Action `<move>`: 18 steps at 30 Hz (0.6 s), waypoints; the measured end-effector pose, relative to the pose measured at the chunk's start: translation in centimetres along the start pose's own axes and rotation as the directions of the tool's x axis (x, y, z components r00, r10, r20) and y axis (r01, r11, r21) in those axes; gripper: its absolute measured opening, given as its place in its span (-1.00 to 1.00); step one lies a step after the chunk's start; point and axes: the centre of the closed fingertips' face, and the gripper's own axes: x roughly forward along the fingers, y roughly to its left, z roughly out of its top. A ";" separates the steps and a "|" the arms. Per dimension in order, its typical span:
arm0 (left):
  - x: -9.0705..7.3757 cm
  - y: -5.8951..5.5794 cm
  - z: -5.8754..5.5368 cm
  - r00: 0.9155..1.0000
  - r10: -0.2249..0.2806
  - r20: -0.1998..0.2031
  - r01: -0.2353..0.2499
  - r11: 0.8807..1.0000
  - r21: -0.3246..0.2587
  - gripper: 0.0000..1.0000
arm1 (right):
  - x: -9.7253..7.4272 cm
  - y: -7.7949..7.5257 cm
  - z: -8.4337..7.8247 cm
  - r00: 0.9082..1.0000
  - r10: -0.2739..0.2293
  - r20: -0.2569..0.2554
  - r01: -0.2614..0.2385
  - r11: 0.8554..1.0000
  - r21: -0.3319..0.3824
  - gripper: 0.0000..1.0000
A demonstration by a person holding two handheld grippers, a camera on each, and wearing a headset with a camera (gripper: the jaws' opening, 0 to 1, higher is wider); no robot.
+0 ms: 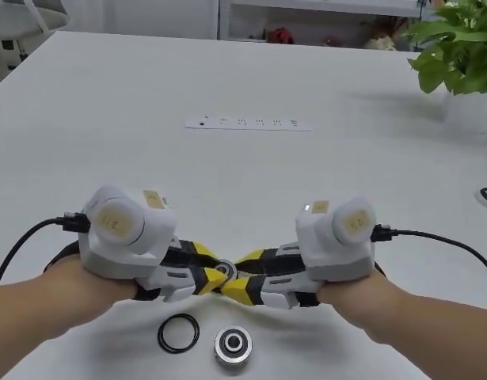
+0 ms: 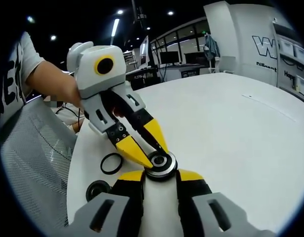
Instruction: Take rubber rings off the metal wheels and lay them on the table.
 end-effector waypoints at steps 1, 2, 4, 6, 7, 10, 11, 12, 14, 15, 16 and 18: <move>0.0 0.0 0.0 1.000 0.001 0.001 -0.001 1.000 -0.002 -0.73 | 0.0 0.0 0.0 1.000 -0.001 0.001 0.001 1.000 0.002 -0.55; 0.0 0.0 0.0 1.000 0.001 0.002 -0.001 1.000 -0.003 -0.73 | 0.0 0.0 -0.1 1.000 -0.001 0.001 0.001 1.000 0.004 -0.56; 0.0 0.0 0.0 1.000 0.003 0.003 -0.003 1.000 -0.006 -0.73 | -0.1 0.0 -0.1 1.000 -0.003 -0.002 0.003 1.000 0.000 -0.58; 0.0 0.0 0.0 1.000 0.005 0.003 -0.005 1.000 -0.010 -0.73 | -0.2 0.0 -0.2 1.000 -0.003 -0.004 0.003 1.000 0.000 -0.61; 0.0 0.0 0.0 1.000 0.005 0.003 -0.005 1.000 -0.010 -0.73 | -0.2 0.0 -0.2 1.000 -0.003 -0.006 0.003 1.000 0.002 -0.62; 0.0 0.0 0.0 1.000 0.007 0.004 -0.007 1.000 -0.014 -0.73 | -0.4 0.0 -0.4 1.000 -0.001 -0.009 0.001 1.000 0.004 -0.69; -0.1 0.0 0.0 1.000 0.008 0.005 -0.008 1.000 -0.015 -0.73 | -0.4 0.0 -0.4 1.000 0.001 -0.009 -0.001 1.000 0.007 -0.72; -0.1 0.0 0.0 1.000 0.008 0.005 -0.008 1.000 -0.014 -0.73 | -0.5 -0.1 -0.5 1.000 0.000 -0.012 0.000 1.000 0.007 -0.75; -0.1 0.0 0.0 1.000 0.008 0.007 -0.008 1.000 -0.012 -0.73 | -0.5 -0.2 -0.6 1.000 0.003 -0.011 -0.003 1.000 0.018 -0.81; -0.1 0.0 0.0 1.000 0.009 0.007 -0.009 1.000 -0.012 -0.73 | -0.5 -0.2 -0.6 1.000 0.002 -0.011 -0.002 1.000 0.024 -0.82; -0.1 0.0 0.0 1.000 0.009 0.007 -0.009 1.000 -0.012 -0.73 | -0.5 -0.2 -0.6 1.000 0.002 -0.010 -0.002 1.000 0.024 -0.83; -0.1 0.0 0.0 1.000 0.010 0.007 -0.010 1.000 -0.010 -0.74 | -0.5 -0.2 -0.6 1.000 0.002 -0.010 -0.002 1.000 0.028 -0.85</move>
